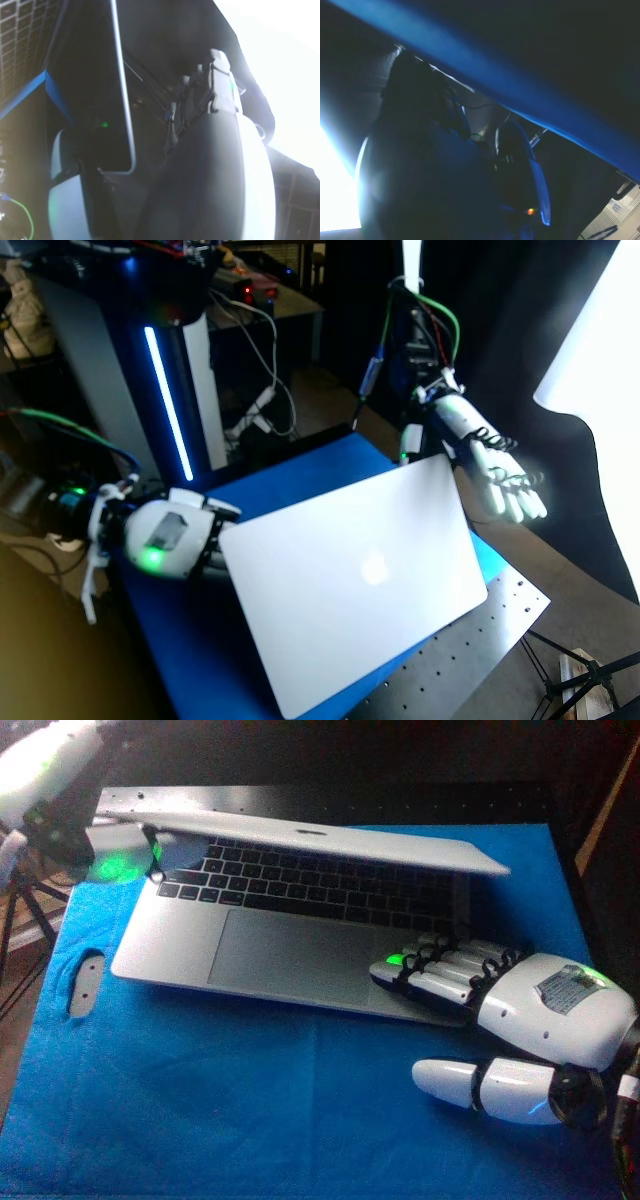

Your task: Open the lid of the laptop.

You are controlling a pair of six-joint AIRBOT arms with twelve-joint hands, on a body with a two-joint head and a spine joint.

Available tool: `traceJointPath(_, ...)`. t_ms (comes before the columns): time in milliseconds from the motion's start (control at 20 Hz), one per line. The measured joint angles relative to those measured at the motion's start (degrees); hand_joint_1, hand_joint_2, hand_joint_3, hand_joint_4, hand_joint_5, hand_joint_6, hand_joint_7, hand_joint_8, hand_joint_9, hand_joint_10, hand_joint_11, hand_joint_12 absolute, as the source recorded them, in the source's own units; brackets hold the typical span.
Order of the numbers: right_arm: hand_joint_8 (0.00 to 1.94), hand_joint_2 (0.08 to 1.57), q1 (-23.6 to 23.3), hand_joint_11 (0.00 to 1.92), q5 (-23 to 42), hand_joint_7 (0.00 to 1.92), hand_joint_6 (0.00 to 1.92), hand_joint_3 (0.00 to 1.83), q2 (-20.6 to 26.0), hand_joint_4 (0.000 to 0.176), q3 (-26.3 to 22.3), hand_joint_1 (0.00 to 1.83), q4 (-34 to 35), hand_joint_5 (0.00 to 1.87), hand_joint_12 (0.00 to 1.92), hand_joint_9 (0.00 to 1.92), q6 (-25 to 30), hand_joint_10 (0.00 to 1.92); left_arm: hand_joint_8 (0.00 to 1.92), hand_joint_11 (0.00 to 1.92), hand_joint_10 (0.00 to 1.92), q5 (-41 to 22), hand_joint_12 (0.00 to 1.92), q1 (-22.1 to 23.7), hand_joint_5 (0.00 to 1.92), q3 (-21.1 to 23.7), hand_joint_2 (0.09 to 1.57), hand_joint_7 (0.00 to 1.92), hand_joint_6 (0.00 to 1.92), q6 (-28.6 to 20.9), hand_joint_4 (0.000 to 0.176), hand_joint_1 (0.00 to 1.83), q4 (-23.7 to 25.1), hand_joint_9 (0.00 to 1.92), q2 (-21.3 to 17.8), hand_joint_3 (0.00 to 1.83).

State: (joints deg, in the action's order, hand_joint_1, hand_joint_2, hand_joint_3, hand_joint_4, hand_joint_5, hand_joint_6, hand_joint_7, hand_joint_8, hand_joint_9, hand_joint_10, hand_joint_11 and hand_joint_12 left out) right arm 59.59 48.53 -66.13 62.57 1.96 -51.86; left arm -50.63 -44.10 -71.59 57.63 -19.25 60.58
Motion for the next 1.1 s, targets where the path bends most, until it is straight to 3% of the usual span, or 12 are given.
traceJointPath(150,0.0,1.41,0.0,0.12,-0.07,0.14,0.0,0.0,0.11,0.0,0.0,0.0,0.13,0.08,0.15,0.15,0.26,0.0,0.0,0.0,0.0,-0.2,0.39,-1.18,0.18,0.13,1.01,0.21,0.0,-0.55,0.176,0.83,-0.28,0.16,0.17,0.0)
traceJointPath(200,0.01,1.4,0.0,0.11,-0.02,0.15,0.0,0.0,0.11,0.0,0.0,0.0,0.13,0.09,0.15,0.16,0.28,0.01,0.0,0.0,0.01,-0.42,0.44,-1.29,0.17,0.24,1.01,0.24,0.0,-0.59,0.176,0.81,-0.37,0.18,0.17,0.0)
traceJointPath(250,0.0,1.37,0.0,0.11,-0.02,0.15,0.01,0.0,0.11,0.0,0.0,0.0,0.22,0.09,0.15,0.16,0.31,0.01,0.0,0.0,0.0,-0.55,0.33,-1.38,0.17,0.24,1.01,0.24,0.0,-0.61,0.176,0.82,-0.42,0.18,0.35,0.0)
traceJointPath(400,0.0,1.3,0.0,0.18,0.22,0.17,0.0,0.0,0.11,0.0,0.0,0.0,0.35,0.09,0.2,0.2,0.35,0.0,0.01,0.0,0.0,-0.9,0.28,-1.46,0.16,0.26,1.01,0.27,0.0,-0.61,0.176,0.83,-0.31,0.18,0.35,0.0)
traceJointPath(550,0.0,1.34,-0.04,0.12,1.46,0.18,0.0,0.01,-0.33,0.0,0.02,0.0,0.83,0.09,0.18,0.18,0.31,0.0,0.0,0.0,0.0,-0.98,0.24,-1.51,0.15,0.31,1.03,0.25,0.0,-0.61,0.176,0.79,-0.46,0.16,0.42,0.0)
traceJointPath(600,0.0,1.34,-0.07,0.13,1.75,0.17,0.0,0.0,-0.39,0.0,0.02,0.0,1.01,0.09,0.18,0.16,0.31,0.0,0.0,0.0,0.0,-1.09,0.21,-1.51,0.17,0.31,1.03,0.25,0.0,-0.63,0.169,0.79,-0.76,0.15,0.7,0.0)
traceJointPath(650,0.0,1.33,-0.07,0.15,1.77,0.16,0.0,0.0,-0.42,0.0,0.02,0.0,1.05,0.08,0.19,0.16,0.31,0.0,0.0,0.0,0.0,-1.05,0.19,-1.51,0.18,0.28,1.02,0.25,0.0,-0.66,0.151,0.79,-0.81,0.15,0.9,0.0)
traceJointPath(700,0.0,1.33,-0.15,0.16,1.77,0.16,0.0,0.0,-0.44,0.0,0.02,0.0,1.01,0.08,0.19,0.16,0.31,0.0,0.0,0.0,0.0,-0.98,0.12,-1.51,0.18,0.28,1.02,0.23,0.0,-0.83,0.15,0.82,-0.55,0.13,1.29,0.0)
traceJointPath(1000,0.01,1.32,-3.04,0.18,1.07,0.18,0.01,0.0,-0.87,0.0,0.31,0.0,0.31,0.11,0.2,0.2,0.5,0.01,0.0,0.0,0.0,-0.92,0.27,-1.51,0.19,0.31,1.02,0.28,0.0,-0.87,0.156,0.77,0.02,0.19,1.6,0.0)
traceJointPath(1100,0.0,1.33,-3.82,0.18,1.22,0.17,0.0,0.0,-1.49,0.0,0.57,0.0,-0.11,0.1,0.2,0.2,0.28,0.01,0.0,0.0,0.0,-0.85,0.2,-1.51,0.19,0.31,1.01,0.26,0.0,-0.87,0.169,0.78,0.0,0.18,1.6,0.0)
